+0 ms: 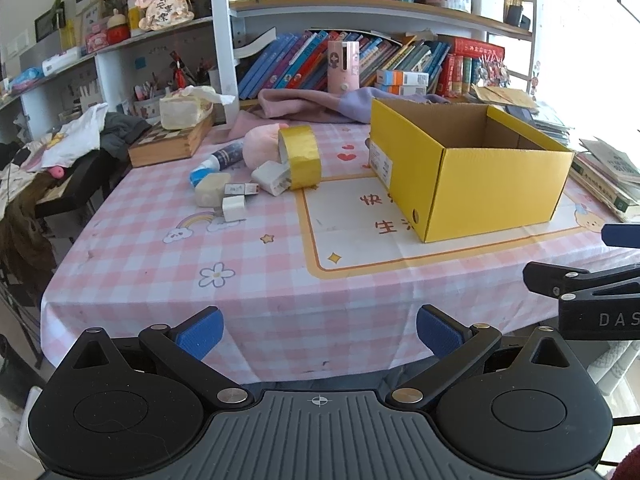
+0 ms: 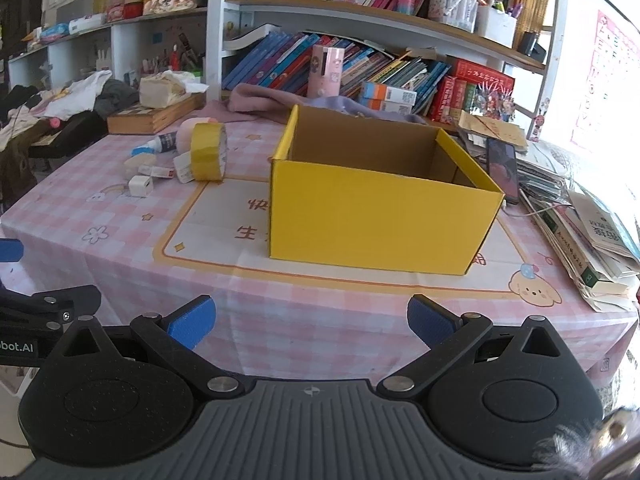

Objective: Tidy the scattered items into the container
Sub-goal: 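Move both tools toward the scattered items beside the yellow box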

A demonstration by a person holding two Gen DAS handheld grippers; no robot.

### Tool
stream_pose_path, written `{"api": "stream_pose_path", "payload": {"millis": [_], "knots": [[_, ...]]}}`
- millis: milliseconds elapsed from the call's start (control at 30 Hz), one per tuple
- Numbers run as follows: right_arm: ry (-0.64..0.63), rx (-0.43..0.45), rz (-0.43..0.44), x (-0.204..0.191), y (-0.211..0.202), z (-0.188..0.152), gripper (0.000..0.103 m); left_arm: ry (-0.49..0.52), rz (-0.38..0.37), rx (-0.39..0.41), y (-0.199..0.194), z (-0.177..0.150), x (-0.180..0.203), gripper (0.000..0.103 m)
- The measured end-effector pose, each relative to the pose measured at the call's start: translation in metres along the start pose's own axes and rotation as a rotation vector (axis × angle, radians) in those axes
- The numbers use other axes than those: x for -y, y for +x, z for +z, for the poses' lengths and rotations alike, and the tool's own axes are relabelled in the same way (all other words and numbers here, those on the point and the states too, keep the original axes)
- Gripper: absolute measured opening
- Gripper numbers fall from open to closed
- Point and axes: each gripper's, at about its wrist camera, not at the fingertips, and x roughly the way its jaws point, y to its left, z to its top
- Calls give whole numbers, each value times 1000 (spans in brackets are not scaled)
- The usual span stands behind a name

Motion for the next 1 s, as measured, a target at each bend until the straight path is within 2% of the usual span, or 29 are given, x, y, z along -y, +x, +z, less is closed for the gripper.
{"api": "stream_pose_path", "payload": {"millis": [533,800,1000], "knots": [[-45,1,57,-22,0,3,100,-23,6,-25,-2,-6,-15,103],[-69,-30,114,-35,6,3,92,-43,26,-60,-2,-13,-26,103],[-93,-18,152,-47,6,6,82,-51,43,-63,-8,-17,-34,103]]}}
